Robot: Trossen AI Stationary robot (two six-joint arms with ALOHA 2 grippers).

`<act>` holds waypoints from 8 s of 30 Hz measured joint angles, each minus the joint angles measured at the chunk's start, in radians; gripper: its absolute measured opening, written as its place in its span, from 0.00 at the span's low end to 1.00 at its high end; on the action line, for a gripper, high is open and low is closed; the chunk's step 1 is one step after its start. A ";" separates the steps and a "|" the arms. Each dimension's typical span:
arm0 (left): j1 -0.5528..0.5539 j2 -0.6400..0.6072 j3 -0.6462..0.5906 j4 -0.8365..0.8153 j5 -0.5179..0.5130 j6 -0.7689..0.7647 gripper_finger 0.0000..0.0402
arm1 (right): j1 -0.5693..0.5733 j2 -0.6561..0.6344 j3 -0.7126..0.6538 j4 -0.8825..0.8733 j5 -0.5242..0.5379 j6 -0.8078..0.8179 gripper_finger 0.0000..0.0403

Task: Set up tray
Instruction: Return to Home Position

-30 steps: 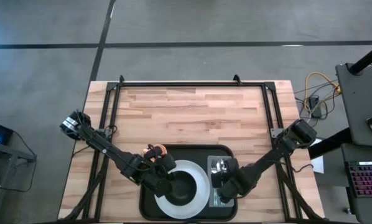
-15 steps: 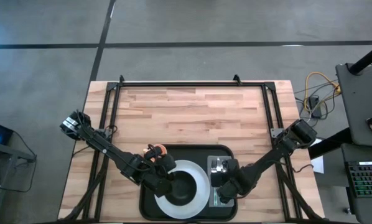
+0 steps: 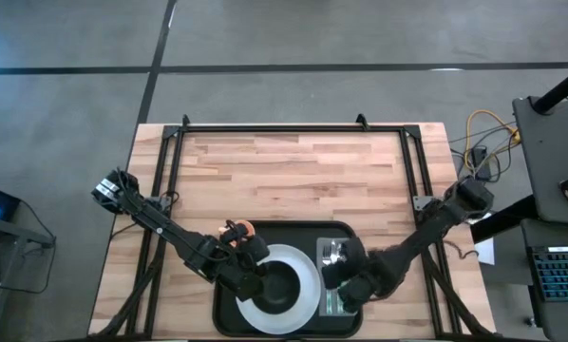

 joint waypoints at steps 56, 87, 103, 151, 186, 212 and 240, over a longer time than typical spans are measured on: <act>0.307 -0.190 -0.528 1.267 0.644 0.226 0.35 | -0.246 -1.421 -1.244 1.608 -0.207 -1.234 0.20; 0.533 -0.902 -1.147 1.479 0.709 0.367 0.35 | -0.250 -1.755 -1.244 1.238 -0.242 -1.281 0.21; 0.534 -1.269 -1.372 1.405 0.673 0.322 0.35 | -0.250 -1.754 -1.244 1.228 -0.240 -1.286 0.17; 0.562 -1.536 -1.379 1.132 0.677 0.379 0.35 | -0.249 -1.755 -1.244 1.201 -0.239 -1.340 0.17; 0.566 -1.664 -1.379 1.114 0.677 0.379 0.35 | -0.250 -1.747 -1.246 1.141 -0.239 -1.450 0.17; 0.566 -1.478 -1.379 1.114 0.677 0.379 0.35 | -0.250 -1.747 -1.245 0.940 -0.248 -1.651 0.17; 0.566 -1.171 -1.379 1.114 0.677 0.379 0.35 | -0.367 -1.756 -1.245 0.942 -0.247 -1.637 0.17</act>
